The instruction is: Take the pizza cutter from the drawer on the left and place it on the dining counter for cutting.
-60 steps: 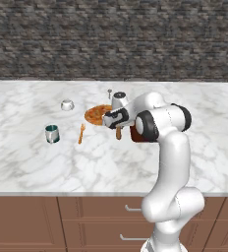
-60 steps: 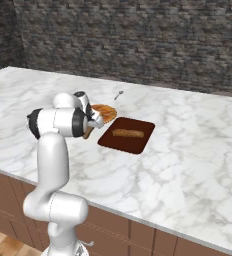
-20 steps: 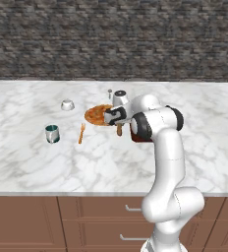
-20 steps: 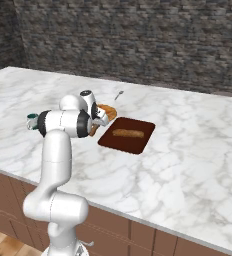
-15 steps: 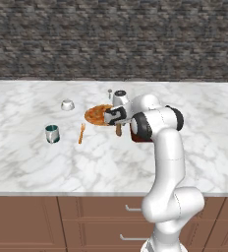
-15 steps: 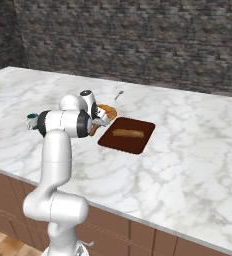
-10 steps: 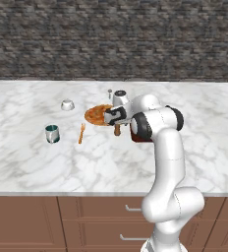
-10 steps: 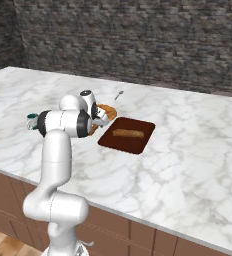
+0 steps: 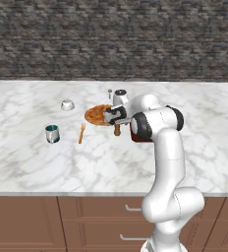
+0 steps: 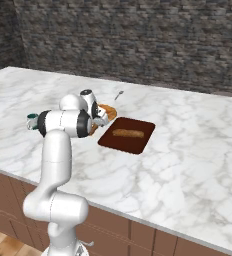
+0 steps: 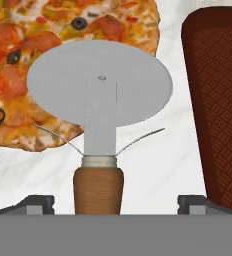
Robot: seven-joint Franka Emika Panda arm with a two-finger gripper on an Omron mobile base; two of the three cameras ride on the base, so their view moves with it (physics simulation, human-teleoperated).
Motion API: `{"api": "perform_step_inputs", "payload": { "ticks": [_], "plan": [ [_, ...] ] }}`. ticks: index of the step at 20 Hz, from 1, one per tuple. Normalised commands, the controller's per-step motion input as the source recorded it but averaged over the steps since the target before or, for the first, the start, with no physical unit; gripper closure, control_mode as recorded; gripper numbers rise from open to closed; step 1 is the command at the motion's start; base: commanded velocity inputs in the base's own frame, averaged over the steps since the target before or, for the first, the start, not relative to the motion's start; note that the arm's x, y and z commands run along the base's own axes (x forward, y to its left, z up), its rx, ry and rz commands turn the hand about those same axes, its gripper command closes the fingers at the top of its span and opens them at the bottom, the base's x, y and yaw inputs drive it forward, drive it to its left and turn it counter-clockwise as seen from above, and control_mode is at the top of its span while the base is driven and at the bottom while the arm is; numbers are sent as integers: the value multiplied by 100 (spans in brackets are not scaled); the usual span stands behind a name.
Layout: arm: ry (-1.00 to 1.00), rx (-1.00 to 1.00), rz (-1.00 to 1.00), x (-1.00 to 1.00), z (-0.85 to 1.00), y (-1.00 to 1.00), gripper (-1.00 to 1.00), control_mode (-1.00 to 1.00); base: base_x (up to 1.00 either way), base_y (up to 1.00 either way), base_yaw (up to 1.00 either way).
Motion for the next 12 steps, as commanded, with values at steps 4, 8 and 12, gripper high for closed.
{"api": "perform_step_inputs", "payload": {
  "ticks": [4, 8, 12],
  "plan": [
    [0, 0, 0, -4, 64, -22, -100, -100, 0, 0, 0],
    [-1, 0, 0, -46, 83, -23, -100, -100, 0, 0, 0],
    [-1, 0, 0, -82, 47, -6, -100, -100, 0, 0, 0]
  ]
}}
